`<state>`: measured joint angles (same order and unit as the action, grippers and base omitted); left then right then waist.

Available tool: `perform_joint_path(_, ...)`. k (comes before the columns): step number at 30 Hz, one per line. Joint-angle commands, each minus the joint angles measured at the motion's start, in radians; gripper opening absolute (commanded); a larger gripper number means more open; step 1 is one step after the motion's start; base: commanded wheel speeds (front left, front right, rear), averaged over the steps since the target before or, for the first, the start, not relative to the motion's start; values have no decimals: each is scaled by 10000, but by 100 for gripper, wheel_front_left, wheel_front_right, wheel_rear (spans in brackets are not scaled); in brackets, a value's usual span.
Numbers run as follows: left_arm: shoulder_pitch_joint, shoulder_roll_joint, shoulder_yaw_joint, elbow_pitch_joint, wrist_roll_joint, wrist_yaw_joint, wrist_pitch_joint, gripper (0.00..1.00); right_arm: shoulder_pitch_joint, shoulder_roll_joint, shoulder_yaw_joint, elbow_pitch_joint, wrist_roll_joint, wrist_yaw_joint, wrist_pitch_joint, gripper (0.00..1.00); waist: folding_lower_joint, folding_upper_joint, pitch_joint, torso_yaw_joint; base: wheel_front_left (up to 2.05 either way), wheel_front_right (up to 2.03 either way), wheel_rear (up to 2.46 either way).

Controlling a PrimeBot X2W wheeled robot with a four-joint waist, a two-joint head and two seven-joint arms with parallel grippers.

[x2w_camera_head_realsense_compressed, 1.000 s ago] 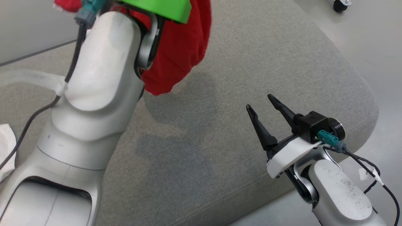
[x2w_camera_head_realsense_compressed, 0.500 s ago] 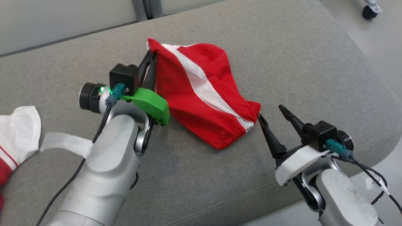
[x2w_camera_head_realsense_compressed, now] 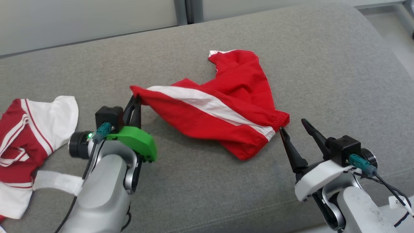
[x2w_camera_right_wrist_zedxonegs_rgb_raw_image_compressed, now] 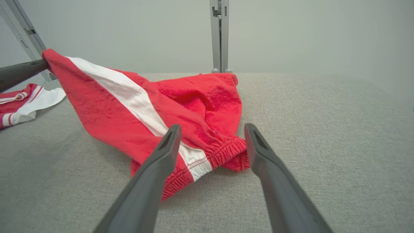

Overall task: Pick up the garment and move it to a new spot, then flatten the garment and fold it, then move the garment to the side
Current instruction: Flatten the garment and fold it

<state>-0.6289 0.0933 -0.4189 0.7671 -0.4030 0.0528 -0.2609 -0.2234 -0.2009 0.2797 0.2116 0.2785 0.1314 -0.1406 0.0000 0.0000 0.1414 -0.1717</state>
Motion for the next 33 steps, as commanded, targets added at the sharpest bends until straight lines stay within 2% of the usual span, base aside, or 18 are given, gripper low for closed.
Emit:
perform_joint_path(1,501,210,219,-66,-41,136,-28,0,305,57,-169,-172,-132,-14,78,100,0,0,-219,456,0,0,0)
perform_joint_path(6,1635,415,661,-324,-35,330,-30,0,734,149,-332,-448,-189,-14,251,100,0,0,-250,759,0,0,0)
perform_joint_path(23,4152,-102,1194,-1141,602,275,-30,0,1700,173,-523,-621,-298,-14,619,100,0,0,-390,1173,0,0,0)
perform_joint_path(24,4233,-120,1239,-1087,658,300,-30,15,1723,192,-520,-600,-297,-14,628,100,0,0,-404,1180,0,0,0)
perform_joint_path(25,4291,-130,1287,-1052,698,321,-30,44,1727,208,-508,-574,-299,-14,634,100,0,0,-416,1185,0,0,0)
perform_joint_path(26,4409,-161,1362,-943,754,316,-29,100,1713,251,-491,-524,-315,-14,626,100,0,0,-445,1200,0,0,0)
perform_joint_path(33,4910,-93,1641,-885,979,99,-30,100,1761,315,-521,-487,-341,-14,619,100,0,0,-629,1313,0,0,0)
